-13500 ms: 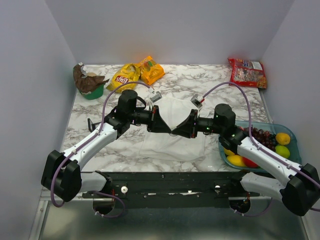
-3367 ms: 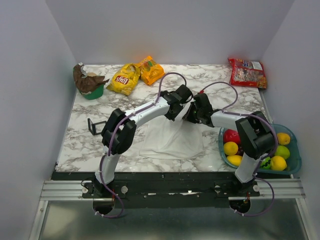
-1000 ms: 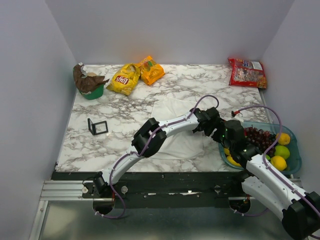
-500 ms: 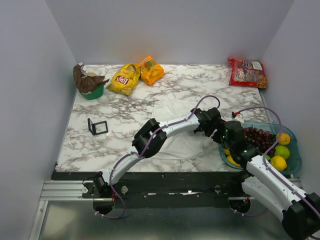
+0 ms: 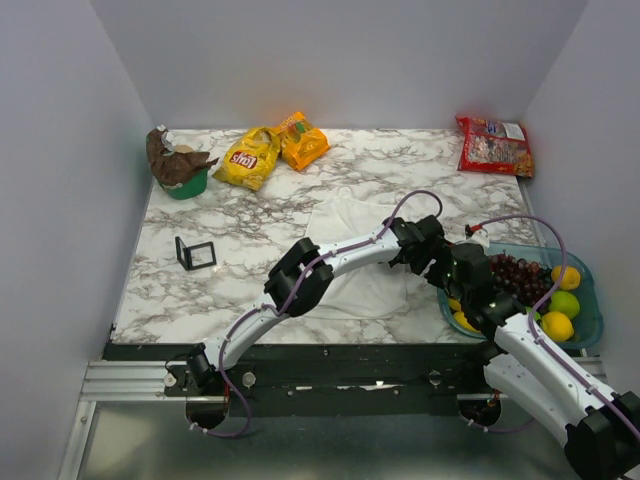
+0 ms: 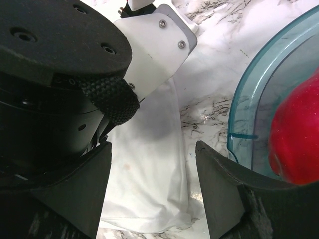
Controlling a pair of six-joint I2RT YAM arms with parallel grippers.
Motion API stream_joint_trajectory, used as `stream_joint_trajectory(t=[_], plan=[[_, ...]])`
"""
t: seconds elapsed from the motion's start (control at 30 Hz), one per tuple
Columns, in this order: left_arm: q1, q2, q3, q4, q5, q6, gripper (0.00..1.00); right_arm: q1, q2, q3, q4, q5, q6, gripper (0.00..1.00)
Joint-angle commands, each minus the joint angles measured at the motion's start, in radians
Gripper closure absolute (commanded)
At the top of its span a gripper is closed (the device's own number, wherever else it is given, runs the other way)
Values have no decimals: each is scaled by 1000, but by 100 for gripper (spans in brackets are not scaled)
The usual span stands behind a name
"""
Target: Pin the brooch onto the clothing
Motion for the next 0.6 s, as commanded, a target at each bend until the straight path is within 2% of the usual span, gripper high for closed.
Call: stream_joint_trajectory(t=[0.0, 0.4, 0.57], plan=[[-52, -52, 10, 17, 101, -35, 100, -3, -3, -2, 46, 27, 9, 24], [-24, -118, -4, 29, 285, -94, 100, -3, -12, -3, 37, 33, 8, 24], [3, -161, -31, 60, 419, -126, 100, -3, -12, -2, 37, 34, 8, 24]])
